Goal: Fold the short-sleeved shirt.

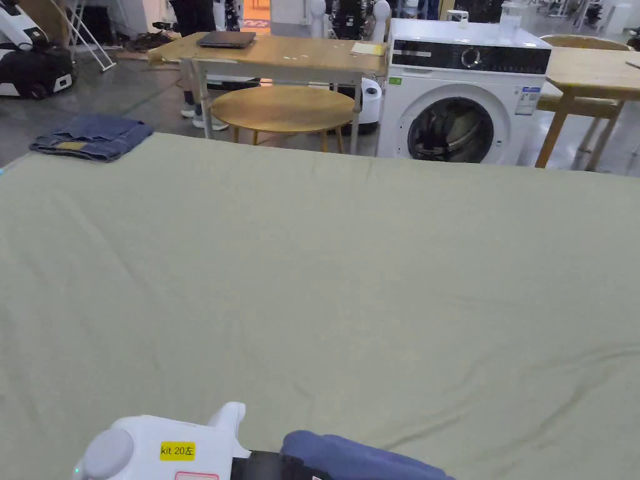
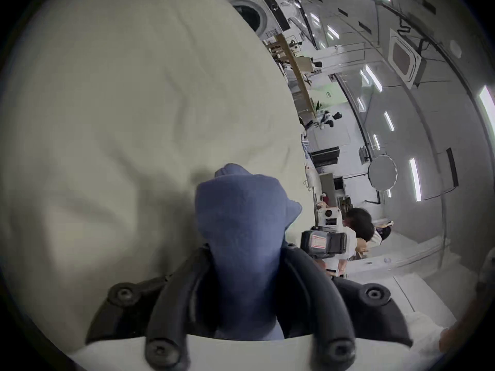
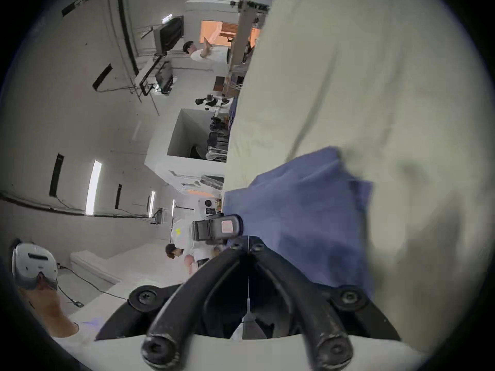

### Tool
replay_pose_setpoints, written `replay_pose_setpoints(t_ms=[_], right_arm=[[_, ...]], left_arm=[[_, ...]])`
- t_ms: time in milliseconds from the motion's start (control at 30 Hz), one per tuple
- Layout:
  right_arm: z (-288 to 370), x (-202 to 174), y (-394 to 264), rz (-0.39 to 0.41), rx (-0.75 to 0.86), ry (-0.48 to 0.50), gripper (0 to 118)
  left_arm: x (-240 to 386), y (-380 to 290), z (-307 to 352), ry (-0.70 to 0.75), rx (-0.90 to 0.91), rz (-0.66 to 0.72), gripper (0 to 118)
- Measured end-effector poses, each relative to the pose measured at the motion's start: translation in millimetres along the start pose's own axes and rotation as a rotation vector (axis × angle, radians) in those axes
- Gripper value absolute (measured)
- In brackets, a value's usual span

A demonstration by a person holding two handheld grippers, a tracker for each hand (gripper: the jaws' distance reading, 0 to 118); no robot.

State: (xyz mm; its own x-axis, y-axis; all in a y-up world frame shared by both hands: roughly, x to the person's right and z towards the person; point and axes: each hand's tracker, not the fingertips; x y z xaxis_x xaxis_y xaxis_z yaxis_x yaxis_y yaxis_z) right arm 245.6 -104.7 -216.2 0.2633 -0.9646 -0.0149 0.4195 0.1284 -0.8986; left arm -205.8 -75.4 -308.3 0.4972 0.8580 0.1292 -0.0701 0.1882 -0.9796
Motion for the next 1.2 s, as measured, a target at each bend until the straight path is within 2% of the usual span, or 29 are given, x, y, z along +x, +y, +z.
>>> replay_pose_setpoints(t_ms=[100,333,433,533,767,800,867,900,933,1033,1100,1133,1167,1200], right_arm=[[8,-13,-1,0.055,0.015,-0.048,0],[18,-23,0,0.078,0.067,-0.08,0],[19,-22,2,0.066,0.101,-0.101,0],[20,-21,4,0.055,0.128,-0.122,0],[15,-23,8,0.056,0.152,-0.155,0],[14,-23,10,0.063,0.149,-0.153,0],[14,-23,13,0.068,0.148,-0.157,0],[13,-22,15,0.07,0.146,-0.155,0],[13,-21,17,0.071,0.141,-0.152,0],[12,-28,21,0.097,0.133,-0.15,0],[16,-35,25,0.125,0.132,-0.138,0],[18,-40,28,0.145,0.132,-0.139,0],[20,-48,32,0.187,0.137,-0.163,0],[22,-57,34,0.227,0.15,-0.18,0]], left_arm=[[-11,17,61,0.106,0.058,-0.031,25],[-61,85,230,0.321,0.135,-0.064,25],[-88,119,284,0.343,0.135,-0.03,25],[-88,140,300,0.442,0.105,-0.04,25],[-123,172,317,0.5,0.06,0.018,25],[-122,172,315,0.526,0.057,0.013,30],[-111,164,316,0.624,0.079,-0.036,100],[-108,161,317,0.628,0.087,-0.048,116],[-103,158,318,0.61,0.101,-0.044,118],[-89,156,320,0.602,0.16,-0.045,118],[-67,147,309,0.624,0.197,-0.108,117],[-41,133,292,0.613,0.222,-0.134,105],[-21,123,279,0.618,0.266,-0.159,79],[-6,115,267,0.575,0.33,-0.205,40]])
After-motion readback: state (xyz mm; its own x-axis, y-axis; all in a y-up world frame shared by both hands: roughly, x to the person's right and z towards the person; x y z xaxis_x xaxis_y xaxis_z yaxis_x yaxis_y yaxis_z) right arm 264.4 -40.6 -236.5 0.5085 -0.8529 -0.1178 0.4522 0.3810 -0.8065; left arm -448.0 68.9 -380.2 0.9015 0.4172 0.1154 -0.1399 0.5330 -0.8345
